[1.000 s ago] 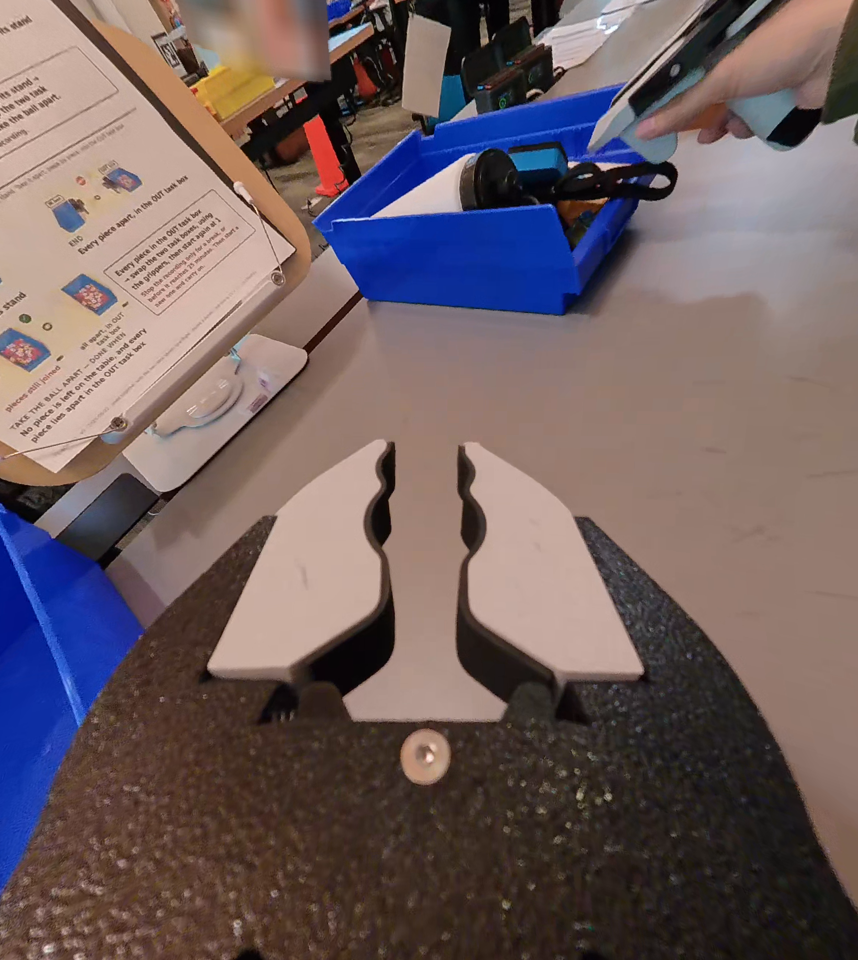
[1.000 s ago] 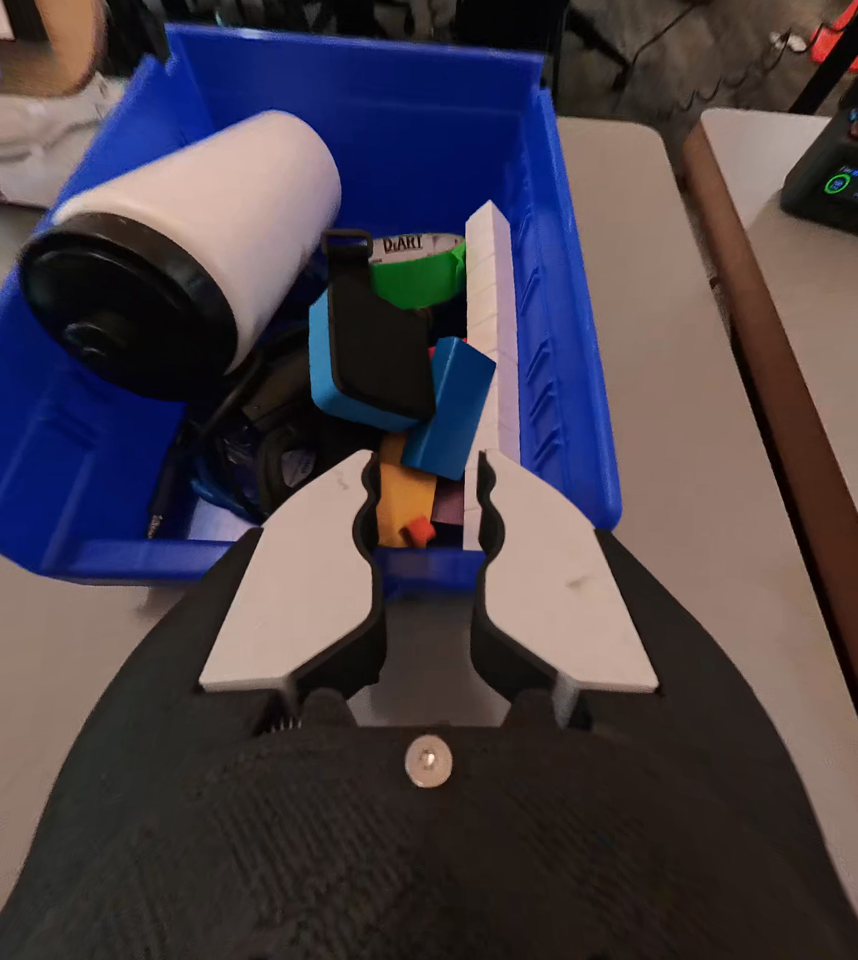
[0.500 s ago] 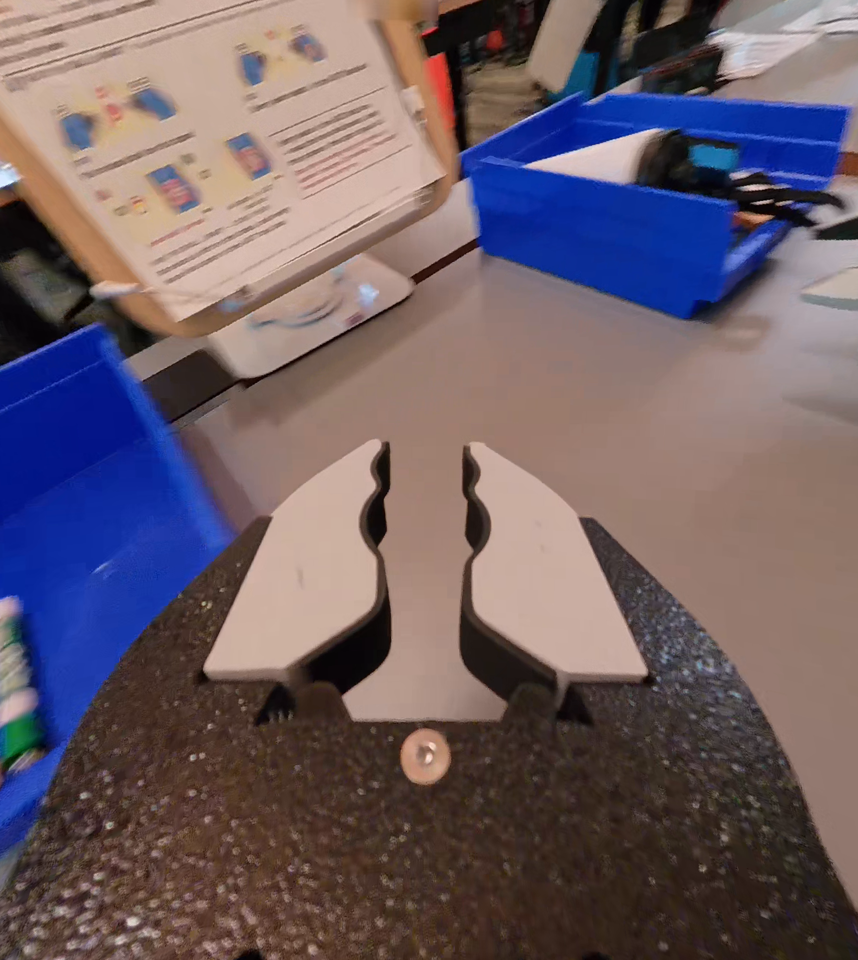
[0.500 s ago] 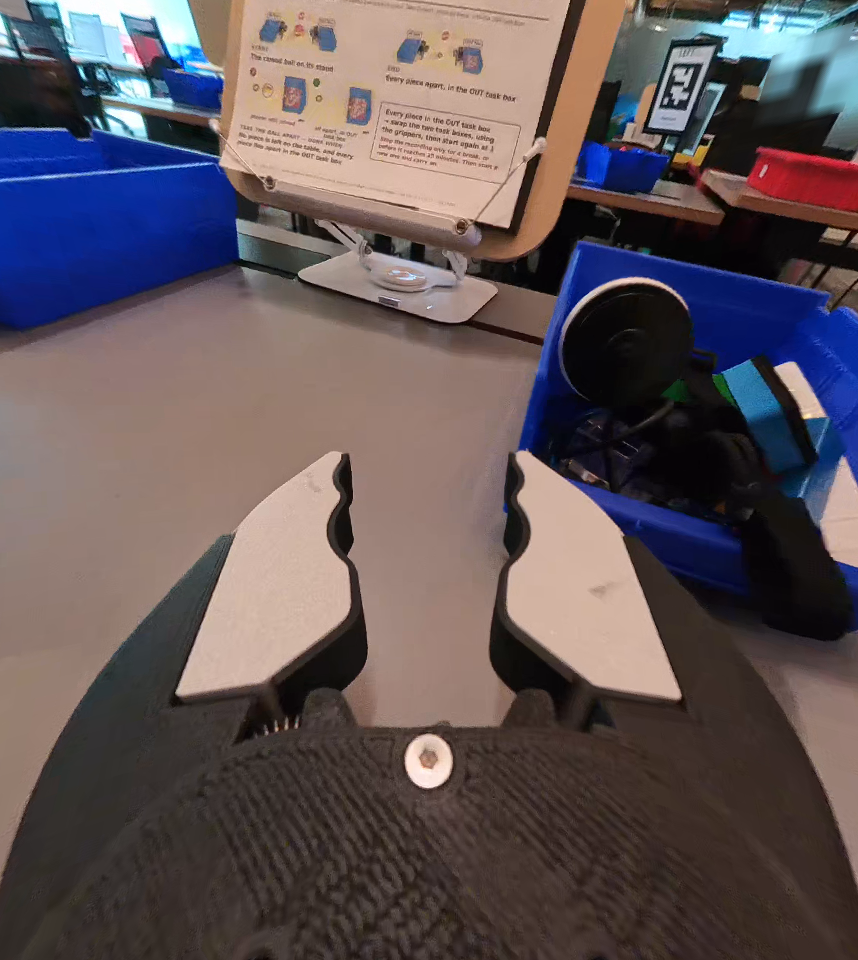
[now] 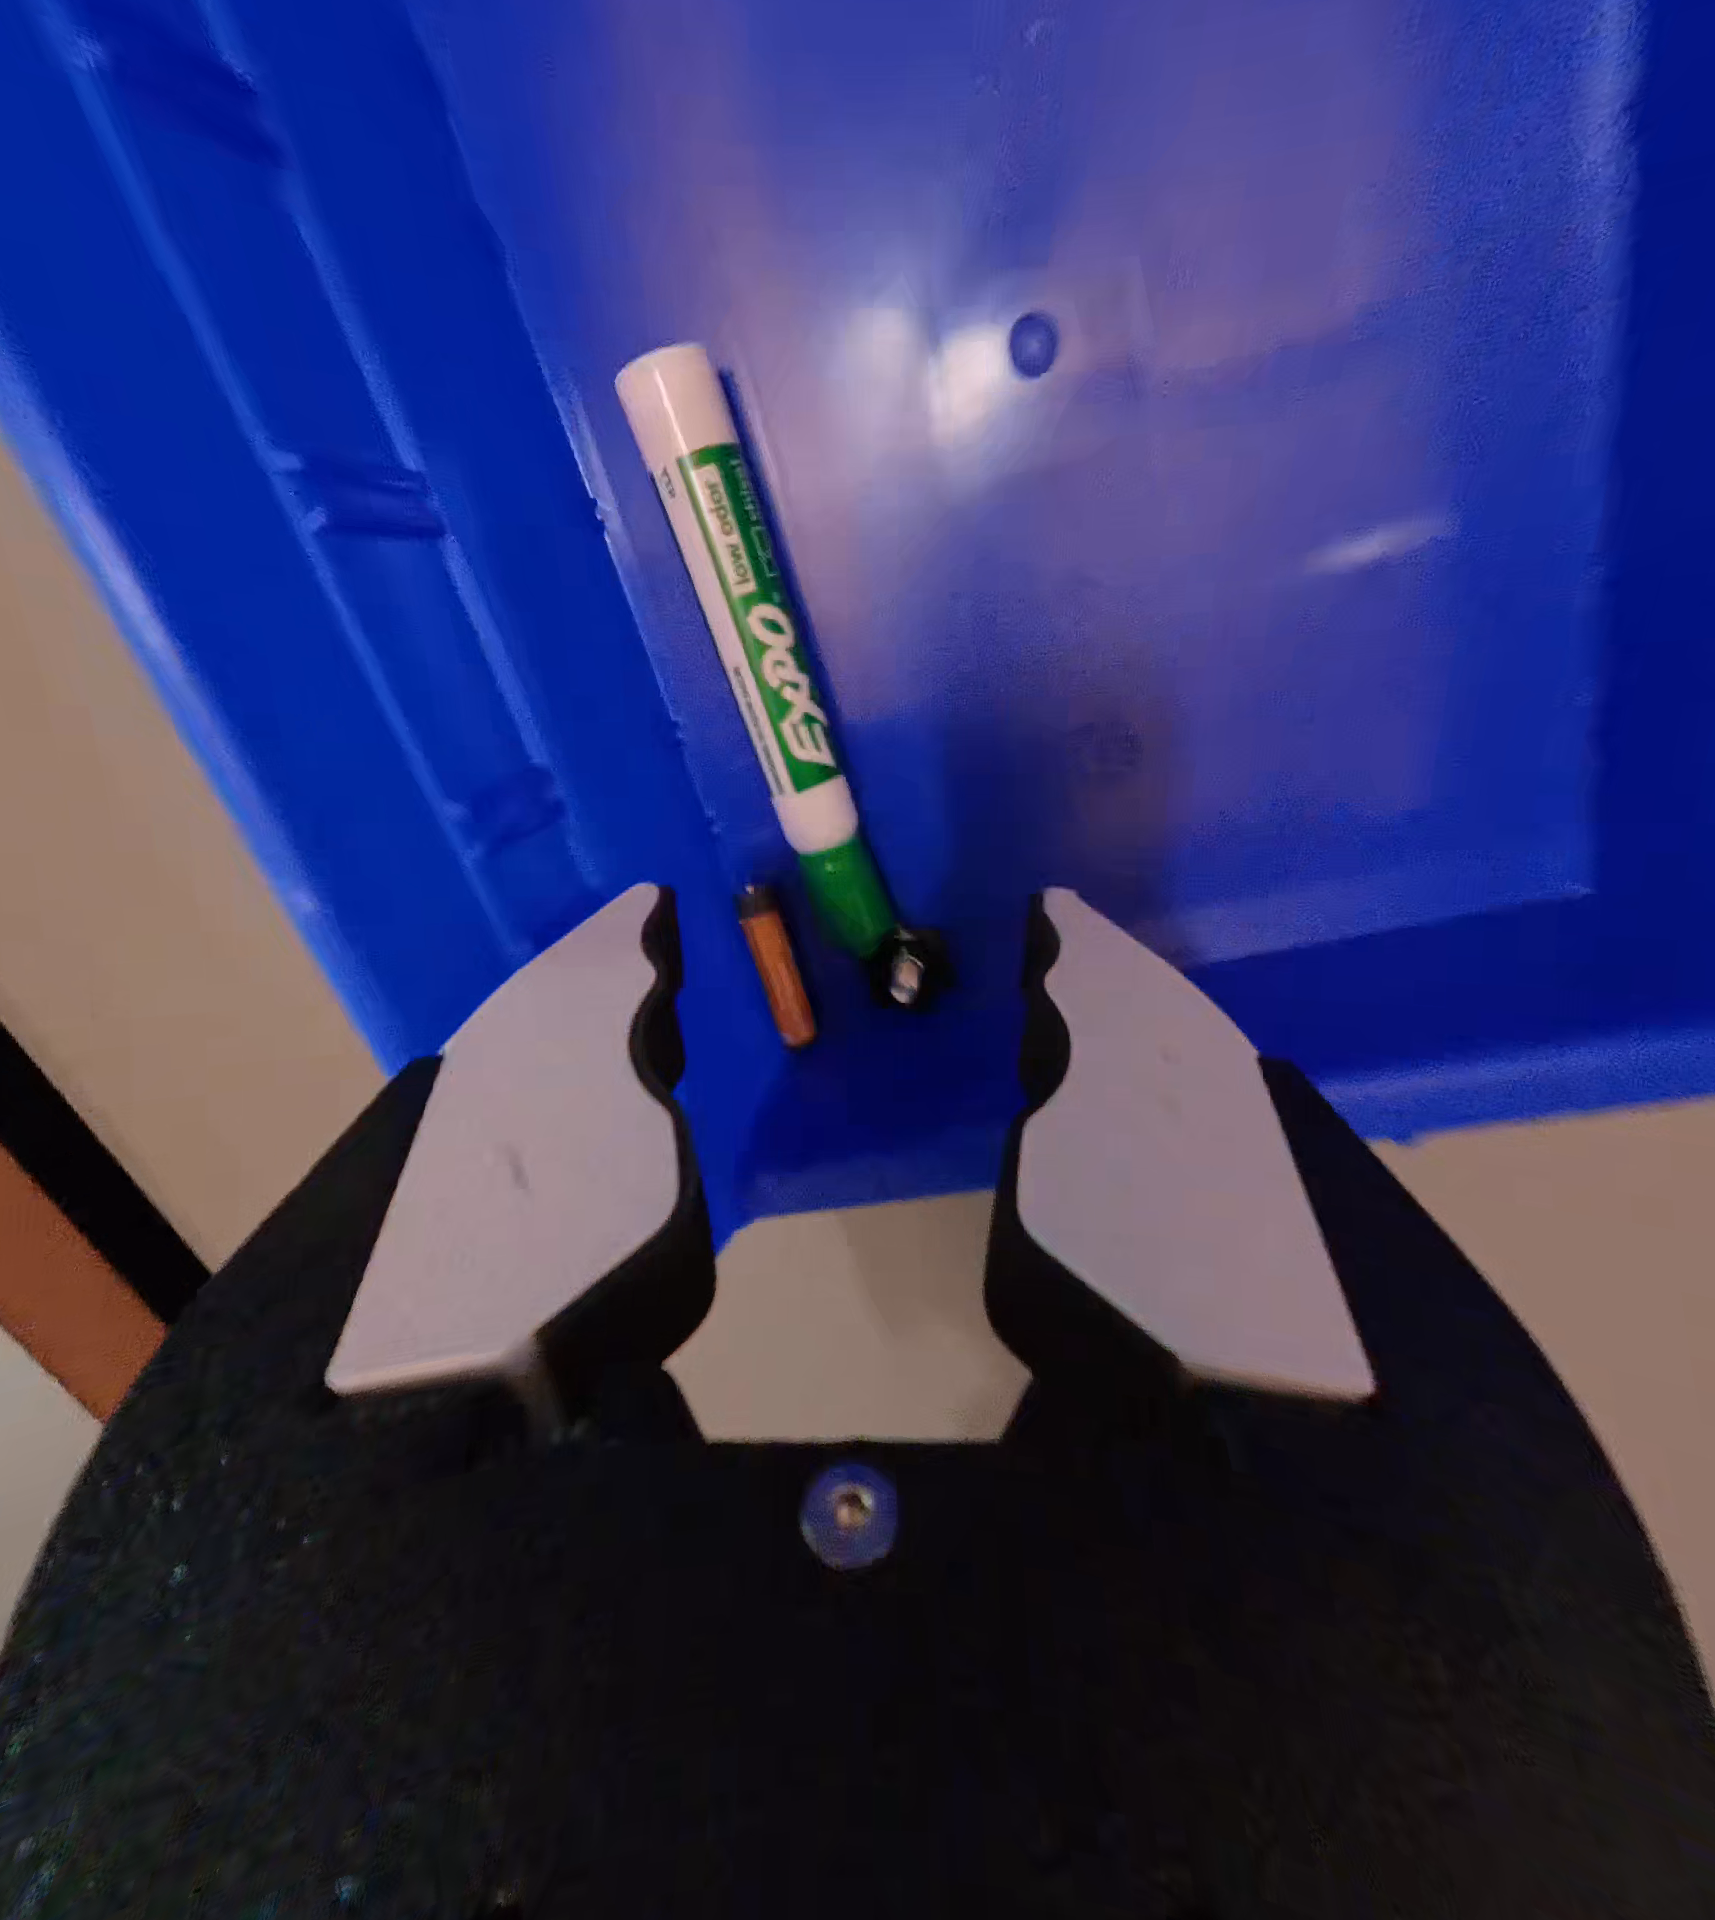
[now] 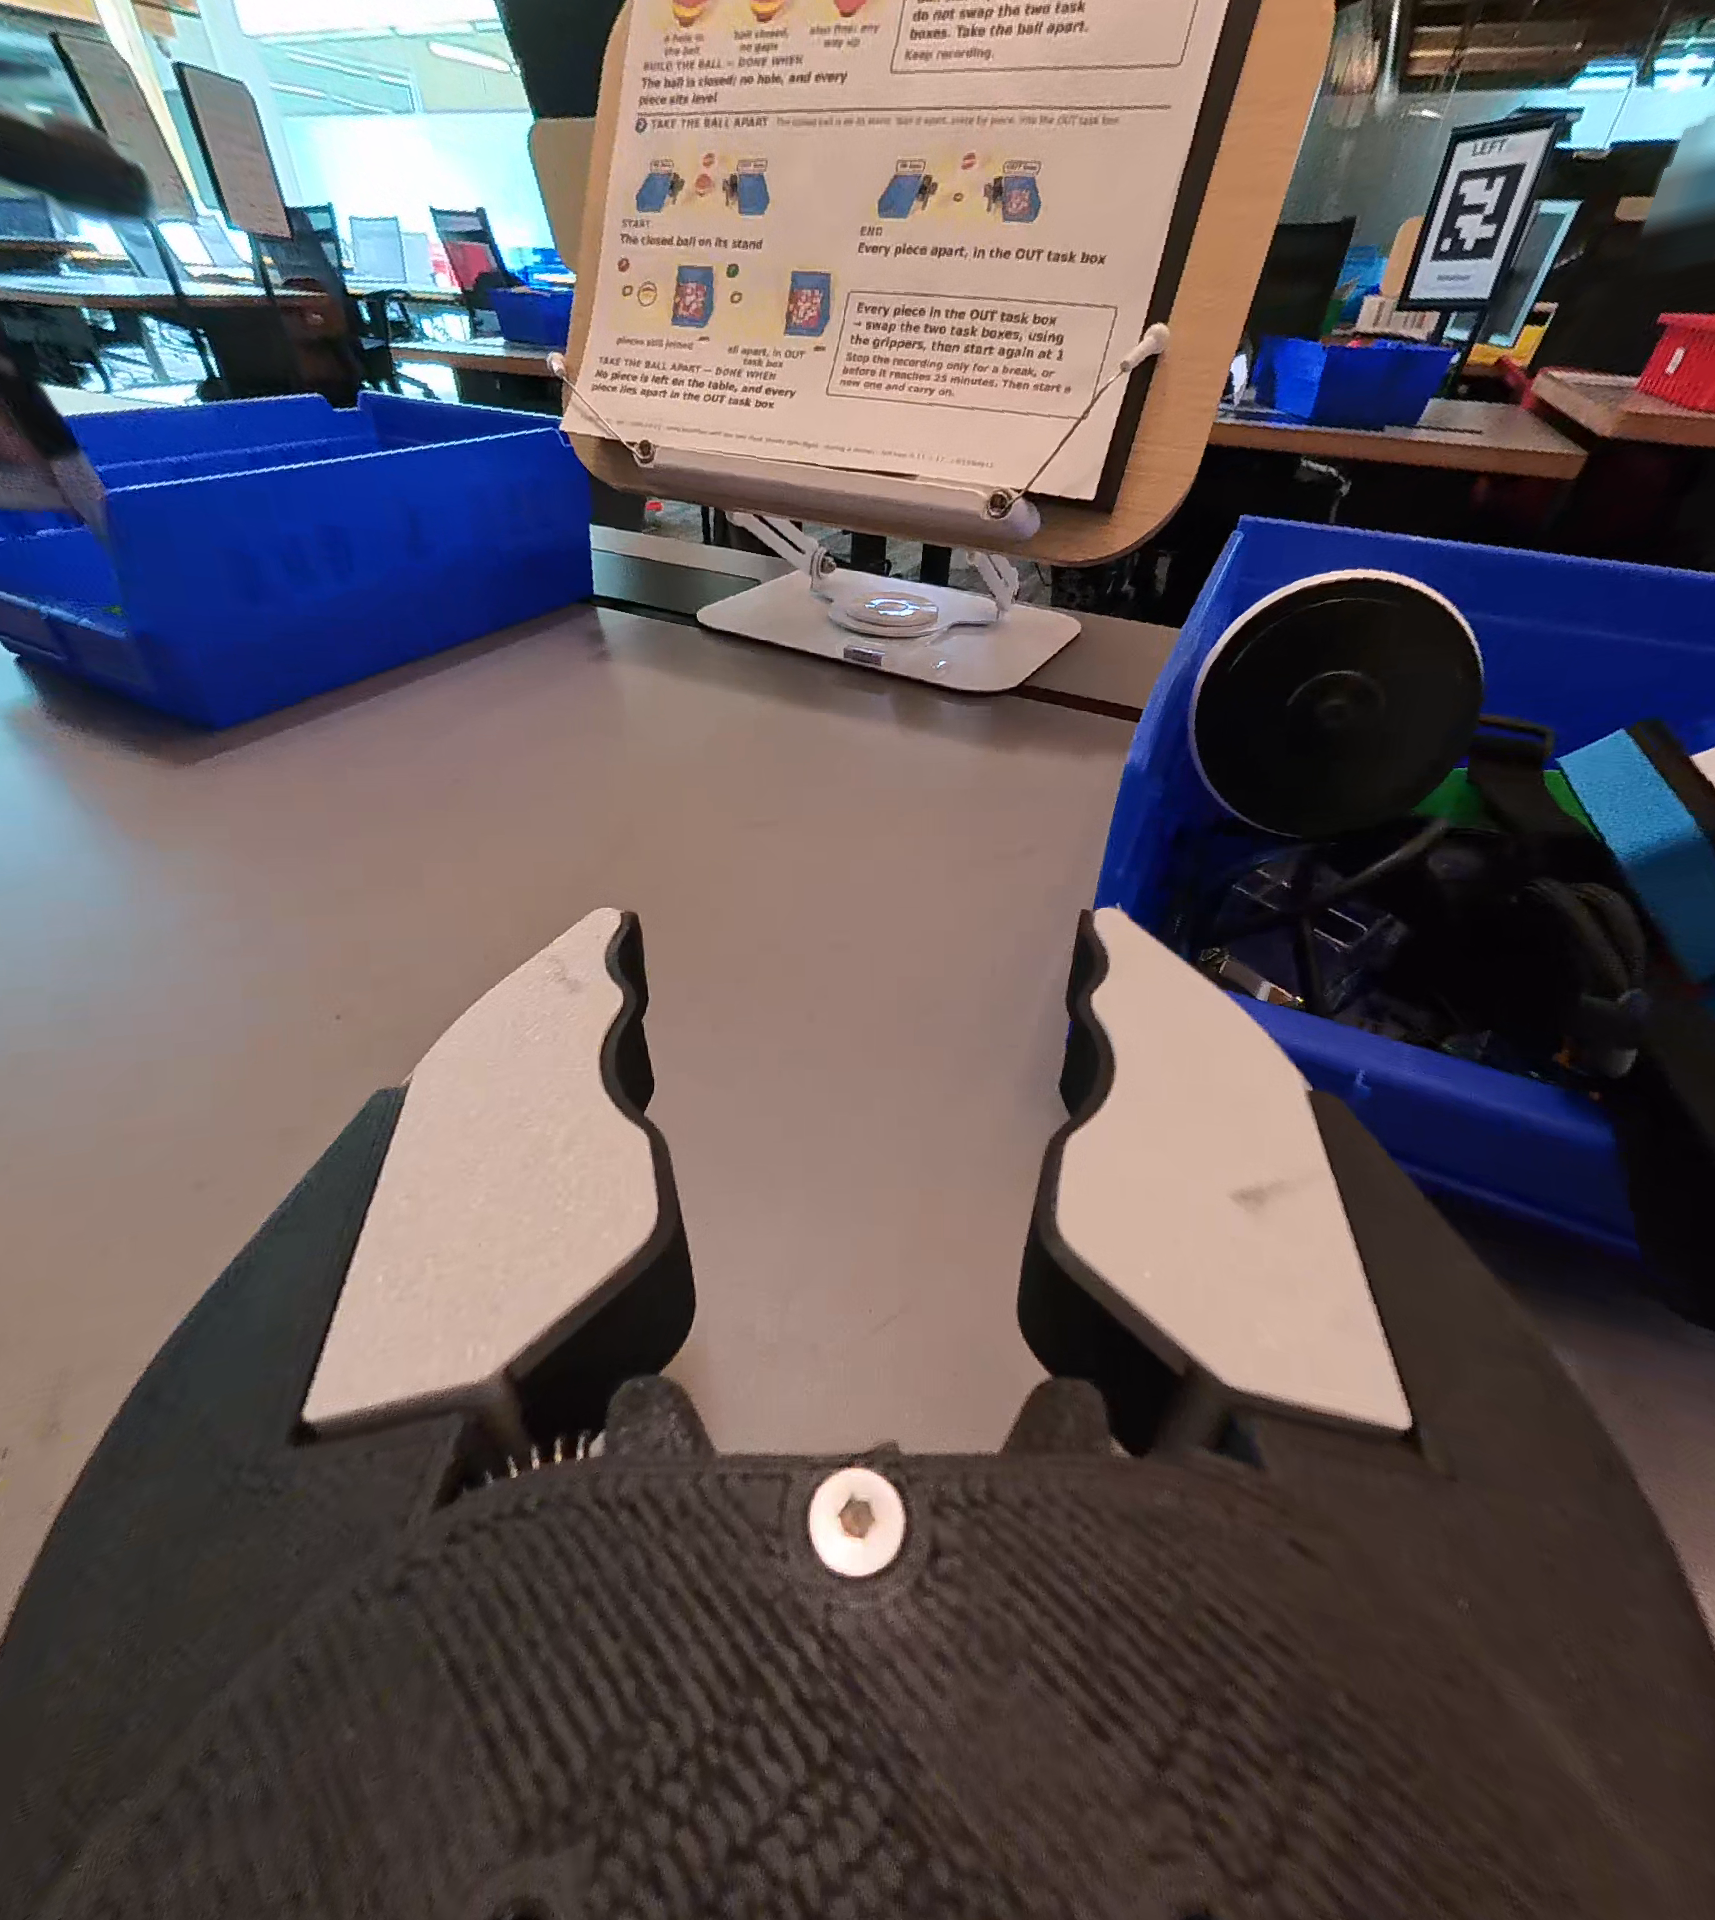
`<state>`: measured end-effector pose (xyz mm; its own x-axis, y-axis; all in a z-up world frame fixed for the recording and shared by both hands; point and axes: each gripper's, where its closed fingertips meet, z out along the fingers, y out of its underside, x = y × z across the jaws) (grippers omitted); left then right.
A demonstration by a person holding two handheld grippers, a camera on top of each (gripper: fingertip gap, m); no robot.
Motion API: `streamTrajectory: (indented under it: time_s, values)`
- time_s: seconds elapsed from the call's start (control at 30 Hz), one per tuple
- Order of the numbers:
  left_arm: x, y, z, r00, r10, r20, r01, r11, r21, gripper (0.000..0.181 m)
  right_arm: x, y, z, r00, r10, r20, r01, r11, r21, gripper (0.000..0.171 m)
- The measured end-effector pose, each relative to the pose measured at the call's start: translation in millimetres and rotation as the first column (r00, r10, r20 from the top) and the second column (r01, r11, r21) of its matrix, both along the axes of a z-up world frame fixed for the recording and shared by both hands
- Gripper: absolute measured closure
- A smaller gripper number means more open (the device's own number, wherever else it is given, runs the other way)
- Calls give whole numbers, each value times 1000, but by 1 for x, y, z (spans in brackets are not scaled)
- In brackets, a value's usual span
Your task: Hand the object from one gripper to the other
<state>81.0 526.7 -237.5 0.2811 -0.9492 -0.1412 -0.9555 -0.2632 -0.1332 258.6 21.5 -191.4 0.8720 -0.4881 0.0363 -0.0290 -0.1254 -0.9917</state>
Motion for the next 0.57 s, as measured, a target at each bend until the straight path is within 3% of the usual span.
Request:
streamTrajectory:
  time_s: [0.03,0.23,0.4,0.57]
  values:
    - [2,4,-10,999,1,-45,-1,1000,-4,126,0,-1,1,1000,-6,2,6,1000,5,94]
    - [1,15,-43,965,5,-263,8,999,46,136,-2,0,2,1000,0,23,0,1000,5,96]
    - [5,21,-40,951,-8,-309,42,994,104,130,-2,1,0,1000,12,12,-11,1000,-5,97]
    - [4,13,-45,964,48,-260,-60,997,-39,145,-3,2,0,1000,26,10,-26,1000,-5,97]
